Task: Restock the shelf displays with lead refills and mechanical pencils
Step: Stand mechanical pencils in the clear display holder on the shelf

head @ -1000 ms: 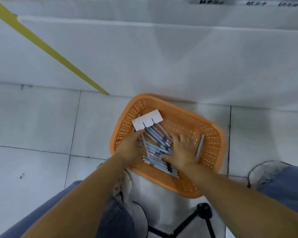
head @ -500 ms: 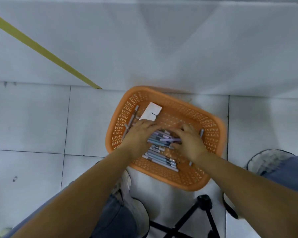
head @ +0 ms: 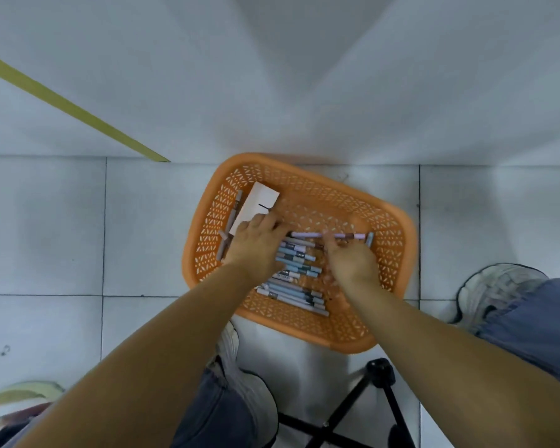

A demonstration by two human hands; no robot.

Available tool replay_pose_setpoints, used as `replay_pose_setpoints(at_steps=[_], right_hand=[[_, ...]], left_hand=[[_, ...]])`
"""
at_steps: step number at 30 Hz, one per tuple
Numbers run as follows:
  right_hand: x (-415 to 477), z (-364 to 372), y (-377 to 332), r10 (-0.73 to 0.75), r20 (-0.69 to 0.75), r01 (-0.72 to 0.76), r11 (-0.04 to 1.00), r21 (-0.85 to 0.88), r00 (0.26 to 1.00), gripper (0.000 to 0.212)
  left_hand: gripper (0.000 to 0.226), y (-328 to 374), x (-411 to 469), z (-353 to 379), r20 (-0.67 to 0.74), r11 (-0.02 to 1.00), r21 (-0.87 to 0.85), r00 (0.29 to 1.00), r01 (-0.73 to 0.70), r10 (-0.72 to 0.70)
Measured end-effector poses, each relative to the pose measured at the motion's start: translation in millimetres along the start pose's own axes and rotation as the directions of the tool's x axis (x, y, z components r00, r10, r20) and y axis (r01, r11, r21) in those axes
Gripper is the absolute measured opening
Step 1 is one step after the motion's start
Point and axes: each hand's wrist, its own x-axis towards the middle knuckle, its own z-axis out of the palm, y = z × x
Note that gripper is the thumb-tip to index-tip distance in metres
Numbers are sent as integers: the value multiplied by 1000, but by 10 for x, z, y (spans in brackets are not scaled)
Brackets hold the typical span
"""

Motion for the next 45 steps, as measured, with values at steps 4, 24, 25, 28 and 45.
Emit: replay_pose_setpoints(at_steps=[4,24,25,28,45], right_hand=[[50,80,-90,-16,-55,19,997,68,998,41],[202,-177,80,-398,-51,386,908,-161,916,11],[184,-195,96,-441,-43,428,886,-180,896,11],[106,-257,119,-576,-36,559,804,-203,816,11],[-382,252,170,-119,79,104,979,175,990,31]], left_hand=[[66,-17,41,-39,23,996,75,999,43,-44],[28,-93,-18,-128,212,987,-28,966,156,-147],[28,-98,-18,-134,216,986,-46,965,163,-149],[25,-117,-34,-155,231,969,-134,958,206,-172],[78,-73,-64,-102,375,933,-294,923,208,-88]])
